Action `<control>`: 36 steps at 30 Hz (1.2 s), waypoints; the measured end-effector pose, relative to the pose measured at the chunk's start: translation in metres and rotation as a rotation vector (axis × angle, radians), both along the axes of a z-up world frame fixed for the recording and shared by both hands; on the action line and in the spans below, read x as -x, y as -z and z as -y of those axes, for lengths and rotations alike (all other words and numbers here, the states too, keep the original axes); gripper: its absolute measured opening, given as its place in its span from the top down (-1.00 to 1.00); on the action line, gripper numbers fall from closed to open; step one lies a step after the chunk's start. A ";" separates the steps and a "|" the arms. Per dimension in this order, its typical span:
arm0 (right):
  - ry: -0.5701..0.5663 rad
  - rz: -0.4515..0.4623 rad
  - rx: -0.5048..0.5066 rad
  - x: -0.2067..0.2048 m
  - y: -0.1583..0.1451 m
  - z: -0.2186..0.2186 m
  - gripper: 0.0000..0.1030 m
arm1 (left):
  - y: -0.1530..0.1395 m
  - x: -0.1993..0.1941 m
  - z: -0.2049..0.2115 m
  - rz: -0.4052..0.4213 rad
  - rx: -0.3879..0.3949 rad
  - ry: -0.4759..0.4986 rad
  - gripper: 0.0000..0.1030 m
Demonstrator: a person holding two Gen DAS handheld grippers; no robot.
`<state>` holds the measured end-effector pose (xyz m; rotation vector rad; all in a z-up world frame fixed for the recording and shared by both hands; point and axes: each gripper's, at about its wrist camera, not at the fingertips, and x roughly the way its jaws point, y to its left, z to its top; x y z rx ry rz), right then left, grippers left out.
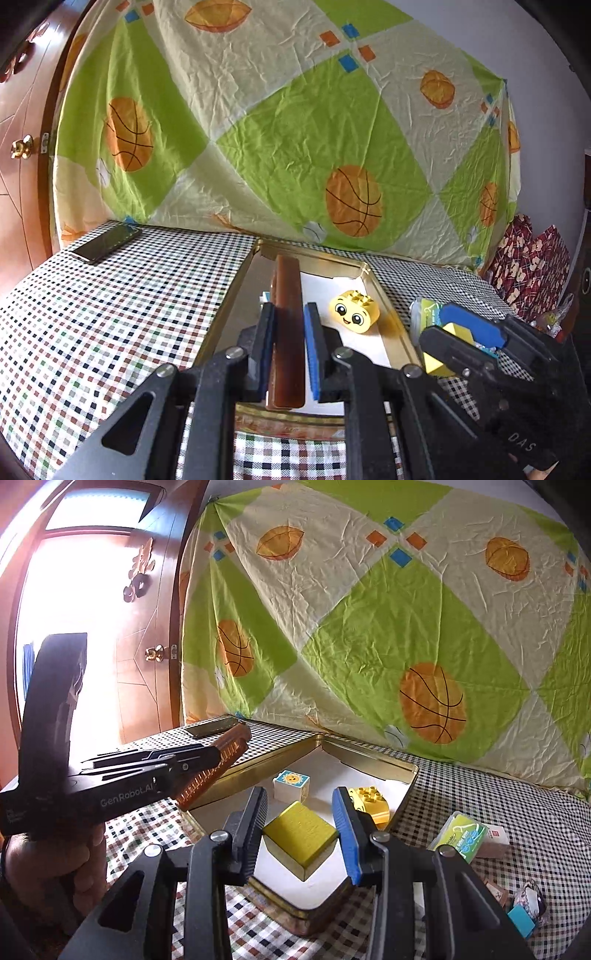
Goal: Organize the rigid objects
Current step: 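Lower the brush into the tin and open the left tool while the right releases the yellow cube there, then move the left tool to the white eraser while the right reaches the teal Lego brick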
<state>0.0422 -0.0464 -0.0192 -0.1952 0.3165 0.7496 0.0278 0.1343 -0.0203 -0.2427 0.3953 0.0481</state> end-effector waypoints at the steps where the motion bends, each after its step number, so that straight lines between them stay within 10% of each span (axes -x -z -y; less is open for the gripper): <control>1: 0.003 -0.014 0.005 -0.008 0.000 -0.004 0.23 | 0.001 -0.006 0.000 -0.020 0.000 0.005 0.73; 24: 0.039 -0.168 0.116 -0.081 0.030 -0.044 0.09 | 0.025 -0.075 -0.019 -0.251 -0.008 -0.086 0.64; 27: 0.055 -0.163 0.087 -0.080 0.028 -0.037 -0.37 | 0.024 -0.069 -0.017 -0.230 -0.019 -0.094 0.11; 32: 0.080 -0.145 0.048 -0.062 0.020 -0.007 -0.37 | 0.017 -0.044 -0.004 -0.151 -0.041 -0.121 -0.63; 36: 0.121 -0.122 0.019 -0.044 0.016 0.037 -0.40 | 0.011 -0.026 0.015 -0.092 -0.059 -0.114 -0.79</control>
